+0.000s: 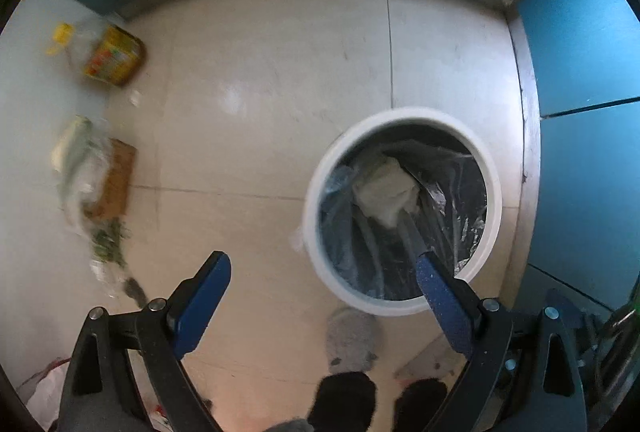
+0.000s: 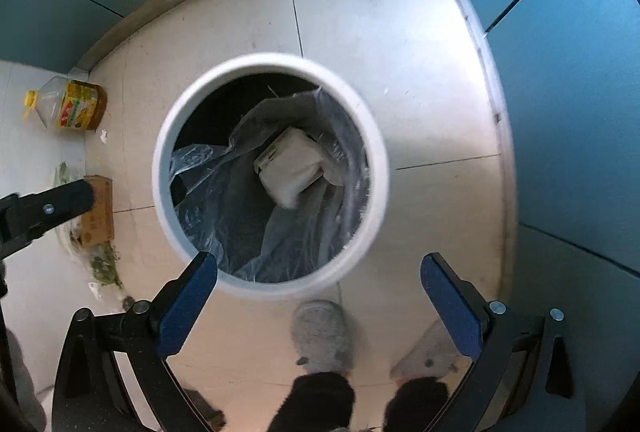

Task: Collect trash
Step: 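Lift both tools away from the bin back toward the counter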

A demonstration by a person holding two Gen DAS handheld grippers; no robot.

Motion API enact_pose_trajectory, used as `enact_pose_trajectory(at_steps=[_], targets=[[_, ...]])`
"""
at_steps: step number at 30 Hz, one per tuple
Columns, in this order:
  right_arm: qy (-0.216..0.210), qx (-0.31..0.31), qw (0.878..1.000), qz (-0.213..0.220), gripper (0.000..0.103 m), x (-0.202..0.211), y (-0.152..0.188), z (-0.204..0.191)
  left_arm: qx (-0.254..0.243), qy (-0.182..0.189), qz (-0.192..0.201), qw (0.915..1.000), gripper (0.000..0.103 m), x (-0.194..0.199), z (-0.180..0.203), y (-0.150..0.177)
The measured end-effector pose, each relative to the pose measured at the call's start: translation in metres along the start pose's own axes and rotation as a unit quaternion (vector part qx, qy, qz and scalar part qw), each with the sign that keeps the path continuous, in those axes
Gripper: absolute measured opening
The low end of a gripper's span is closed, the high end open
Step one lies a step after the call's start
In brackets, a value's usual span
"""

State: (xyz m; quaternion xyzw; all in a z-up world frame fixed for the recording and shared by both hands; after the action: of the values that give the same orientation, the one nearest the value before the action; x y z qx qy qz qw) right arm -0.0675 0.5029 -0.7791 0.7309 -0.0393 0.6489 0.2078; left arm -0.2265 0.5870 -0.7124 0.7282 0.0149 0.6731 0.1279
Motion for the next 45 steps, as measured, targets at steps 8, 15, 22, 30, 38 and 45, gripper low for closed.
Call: enact_pose_trajectory(at_steps=[8, 15, 22, 30, 38, 45], targets=[[0.020, 0.007, 0.999, 0.027, 0.103, 0.106, 0.040, -0.001, 0.012, -0.017, 0.052, 0.9984, 0.095, 0.101, -0.015, 0.048], [0.016, 0.018, 0.997, 0.071, 0.103, 0.229, 0.089, -0.008, -0.010, -0.023, 0.090, 0.9956, 0.095, 0.194, -0.016, 0.099], [-0.001, 0.023, 0.994, 0.105, 0.103, 0.343, 0.145, -0.011, -0.028, -0.012, 0.108, 0.9937, 0.095, 0.282, -0.007, 0.152], [-0.011, 0.027, 0.990, 0.141, 0.103, 0.448, 0.202, -0.001, -0.029, -0.002, 0.132, 0.9908, 0.095, 0.359, 0.001, 0.200], [-0.073, -0.006, 0.981, 0.178, 0.103, 0.516, 0.242, 0.030, -0.055, -0.002, 0.163, 0.9851, 0.095, 0.415, 0.039, 0.229], [-0.105, -0.148, 0.956, 0.231, 0.103, 0.560, 0.269, 0.156, -0.154, 0.019, 0.202, 0.9670, 0.095, 0.464, 0.158, 0.231]])
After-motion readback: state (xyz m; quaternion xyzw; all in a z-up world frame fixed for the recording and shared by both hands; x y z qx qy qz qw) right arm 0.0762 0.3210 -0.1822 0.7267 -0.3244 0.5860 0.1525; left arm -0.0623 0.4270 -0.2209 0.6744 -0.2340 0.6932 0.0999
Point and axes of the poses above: each gripper's, at about its wrist camera, not at the fingertips, and x roughly against the way its jaws point, z to its right, y to its underside, the point moved 6 cm from there along -x, roughly the way its jaws point, and after that the axes turned 8 degrees about -z, right-handed, at the moved point
